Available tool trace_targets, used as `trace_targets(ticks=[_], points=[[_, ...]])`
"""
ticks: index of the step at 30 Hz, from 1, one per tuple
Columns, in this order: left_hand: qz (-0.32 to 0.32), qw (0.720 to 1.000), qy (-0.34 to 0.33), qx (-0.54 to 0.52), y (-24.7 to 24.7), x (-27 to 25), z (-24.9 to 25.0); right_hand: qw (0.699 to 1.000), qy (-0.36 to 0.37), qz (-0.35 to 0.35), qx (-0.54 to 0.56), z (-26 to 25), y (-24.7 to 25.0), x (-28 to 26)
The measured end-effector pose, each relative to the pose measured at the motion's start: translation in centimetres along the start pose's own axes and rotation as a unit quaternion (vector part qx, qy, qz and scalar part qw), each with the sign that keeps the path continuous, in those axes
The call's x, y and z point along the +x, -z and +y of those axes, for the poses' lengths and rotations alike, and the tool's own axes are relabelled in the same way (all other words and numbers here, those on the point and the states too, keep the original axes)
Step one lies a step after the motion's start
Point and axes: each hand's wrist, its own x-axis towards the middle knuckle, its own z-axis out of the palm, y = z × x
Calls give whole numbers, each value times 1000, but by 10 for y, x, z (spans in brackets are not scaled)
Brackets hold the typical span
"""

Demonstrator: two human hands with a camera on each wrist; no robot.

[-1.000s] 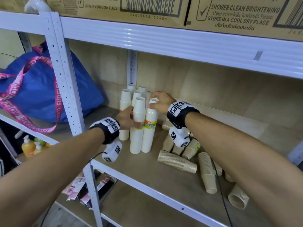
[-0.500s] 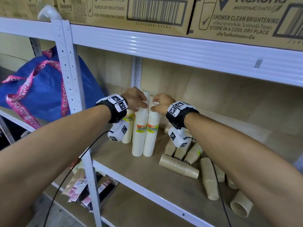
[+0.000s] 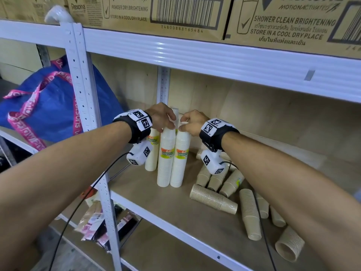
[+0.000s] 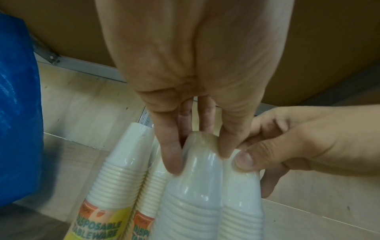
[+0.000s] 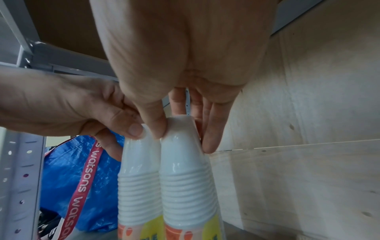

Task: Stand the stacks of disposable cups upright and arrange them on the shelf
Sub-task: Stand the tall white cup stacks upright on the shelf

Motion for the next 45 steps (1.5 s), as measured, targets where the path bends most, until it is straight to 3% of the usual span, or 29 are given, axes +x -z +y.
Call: trace_targets(ticks=[9,28,36,45], points=[[-11,998,10,53,19,2,-2,1000,11,-7,7,-18,0,2],[34,996,51,65,51,-3,-42,998,49,-9,28,-54,-28,24],[47,996,24,68,56,-2,-41,998,46,5,44,-55,-28,29],[98,983,-66,141,63,7,4,998,42,34,31,-44,2,23]])
